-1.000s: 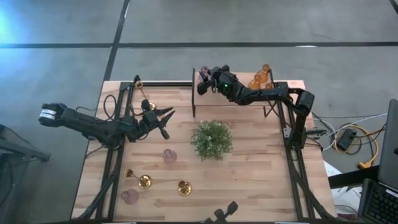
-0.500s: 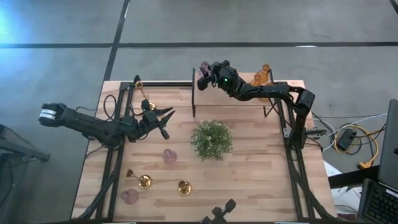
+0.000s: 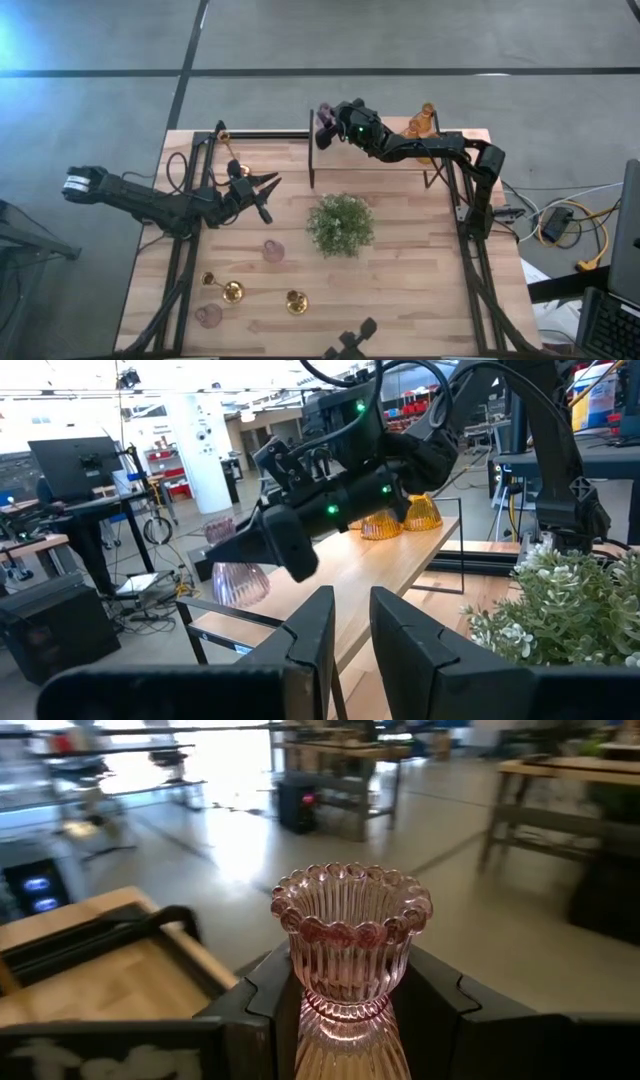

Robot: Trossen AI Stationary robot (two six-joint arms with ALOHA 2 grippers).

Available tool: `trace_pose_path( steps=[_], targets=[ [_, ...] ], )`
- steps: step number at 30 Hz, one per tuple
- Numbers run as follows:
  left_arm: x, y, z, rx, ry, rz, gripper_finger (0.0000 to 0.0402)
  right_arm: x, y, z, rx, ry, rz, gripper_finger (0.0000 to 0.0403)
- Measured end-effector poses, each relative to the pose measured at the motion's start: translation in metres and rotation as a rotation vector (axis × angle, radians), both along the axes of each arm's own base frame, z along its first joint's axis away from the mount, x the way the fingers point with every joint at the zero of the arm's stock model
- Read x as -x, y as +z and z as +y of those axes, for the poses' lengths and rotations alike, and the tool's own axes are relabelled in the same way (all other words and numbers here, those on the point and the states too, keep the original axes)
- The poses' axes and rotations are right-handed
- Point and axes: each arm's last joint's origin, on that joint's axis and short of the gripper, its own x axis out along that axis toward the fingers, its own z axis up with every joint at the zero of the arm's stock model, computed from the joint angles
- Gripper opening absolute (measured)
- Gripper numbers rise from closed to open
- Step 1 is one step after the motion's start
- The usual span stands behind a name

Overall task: Pick & Place candle stick holders
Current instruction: Put the top pink candle holder on the shelf

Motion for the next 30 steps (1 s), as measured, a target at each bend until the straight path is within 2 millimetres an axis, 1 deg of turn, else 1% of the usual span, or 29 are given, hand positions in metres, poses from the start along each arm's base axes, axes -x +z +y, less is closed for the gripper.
trace_pose_path(
  steps=[2, 6, 10, 14, 18, 30],
  targets=[
    [0.000, 0.000, 0.000, 0.000, 0.000, 0.000, 0.0071, 0.000, 0.000, 0.000, -0.002, 0.026, -0.003, 0.0117],
    [0.000, 0.000, 0.000, -0.001, 0.000, 0.000, 0.0071, 0.001, 0.000, -0.002, 0.000, -0.031, 0.001, 0.0117],
    [0.000, 0.000, 0.000, -0.001, 0.000, 0.000, 0.0071, 0.000, -0.002, -0.003, 0.004, -0.040, -0.005, 0.0117],
    [0.000, 0.000, 0.000, -0.001, 0.000, 0.000, 0.0071, -0.006, -0.017, -0.006, -0.019, -0.038, -0.003, 0.0116],
    [0.000, 0.000, 0.000, -0.002, 0.000, 0.001, 0.0071, -0.013, -0.022, -0.006, -0.019, -0.033, -0.003, 0.0116],
    [0.000, 0.000, 0.000, -0.002, 0.000, 0.003, 0.0071, -0.011, -0.017, -0.005, -0.025, -0.055, 0.011, 0.0116]
  ],
)
